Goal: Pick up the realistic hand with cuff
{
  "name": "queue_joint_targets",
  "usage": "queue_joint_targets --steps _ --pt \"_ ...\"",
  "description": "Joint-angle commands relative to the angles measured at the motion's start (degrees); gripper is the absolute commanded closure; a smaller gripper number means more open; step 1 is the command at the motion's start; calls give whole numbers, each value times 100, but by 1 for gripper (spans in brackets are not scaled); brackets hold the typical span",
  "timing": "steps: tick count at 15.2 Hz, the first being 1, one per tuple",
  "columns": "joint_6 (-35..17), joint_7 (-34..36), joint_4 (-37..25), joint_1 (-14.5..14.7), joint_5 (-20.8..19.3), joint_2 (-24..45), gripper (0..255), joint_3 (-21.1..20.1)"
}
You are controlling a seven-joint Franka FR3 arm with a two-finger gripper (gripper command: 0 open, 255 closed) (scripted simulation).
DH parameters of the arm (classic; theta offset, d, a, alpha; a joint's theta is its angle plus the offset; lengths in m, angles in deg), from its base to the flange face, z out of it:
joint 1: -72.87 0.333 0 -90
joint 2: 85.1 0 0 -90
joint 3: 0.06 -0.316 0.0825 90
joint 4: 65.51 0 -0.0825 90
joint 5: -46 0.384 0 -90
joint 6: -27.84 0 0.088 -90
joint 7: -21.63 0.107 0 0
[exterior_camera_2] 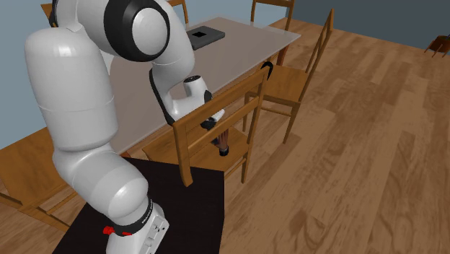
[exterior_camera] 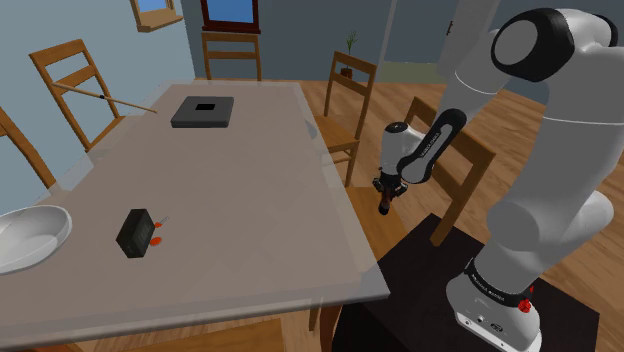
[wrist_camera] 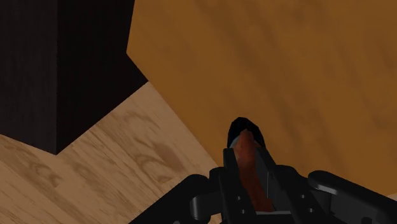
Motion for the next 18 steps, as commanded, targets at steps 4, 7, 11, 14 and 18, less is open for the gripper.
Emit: queue_joint_targets --steps 4,7,11,14,18 --pt "-5 8 -1 3 -8 6 255 3" --pt "-7 -1 -10 -4 -8 14 255 7" --pt "227 -372 105 -118 386 -365 255 -175" --pt "410 -645 174 -178 684 -644 255 -288" --pt "666 -994 239 -220 1071 -1005 255 -403"
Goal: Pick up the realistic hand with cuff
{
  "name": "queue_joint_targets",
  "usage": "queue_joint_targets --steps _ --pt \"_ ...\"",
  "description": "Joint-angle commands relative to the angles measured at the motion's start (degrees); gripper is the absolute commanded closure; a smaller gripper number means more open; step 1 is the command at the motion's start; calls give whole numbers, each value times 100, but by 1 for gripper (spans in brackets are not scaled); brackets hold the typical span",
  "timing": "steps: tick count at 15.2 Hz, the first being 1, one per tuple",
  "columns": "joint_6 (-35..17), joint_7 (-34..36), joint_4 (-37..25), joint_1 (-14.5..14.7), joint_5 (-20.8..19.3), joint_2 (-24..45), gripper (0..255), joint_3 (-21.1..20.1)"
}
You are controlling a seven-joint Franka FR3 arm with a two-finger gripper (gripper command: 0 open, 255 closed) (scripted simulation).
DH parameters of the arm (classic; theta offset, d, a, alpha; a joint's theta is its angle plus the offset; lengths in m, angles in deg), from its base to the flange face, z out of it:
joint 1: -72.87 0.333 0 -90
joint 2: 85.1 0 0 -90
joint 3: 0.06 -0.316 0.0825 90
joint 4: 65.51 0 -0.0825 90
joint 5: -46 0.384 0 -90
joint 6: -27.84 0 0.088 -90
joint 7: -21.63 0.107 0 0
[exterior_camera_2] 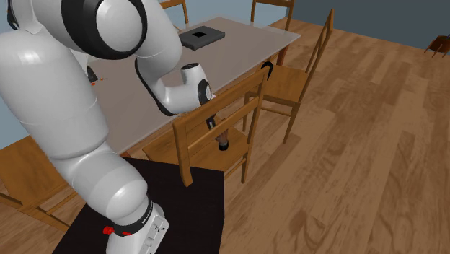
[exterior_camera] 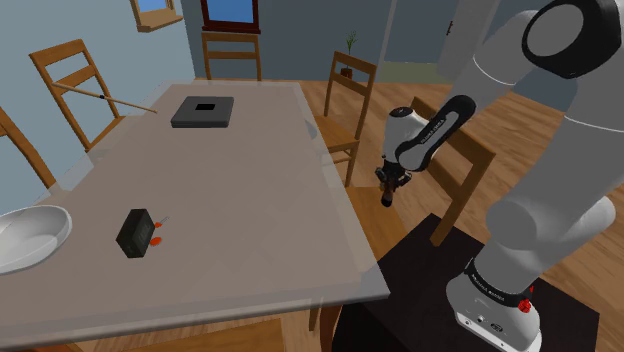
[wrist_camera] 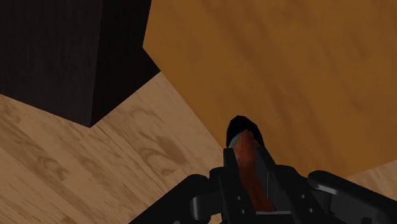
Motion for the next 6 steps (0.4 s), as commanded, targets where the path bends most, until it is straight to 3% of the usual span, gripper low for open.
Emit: queue_joint_targets --steps 1,6 --pt "137 -204 19 -27 204 -182 255 -43" --pt "354 -454 43 -24 482 -455 255 -93"
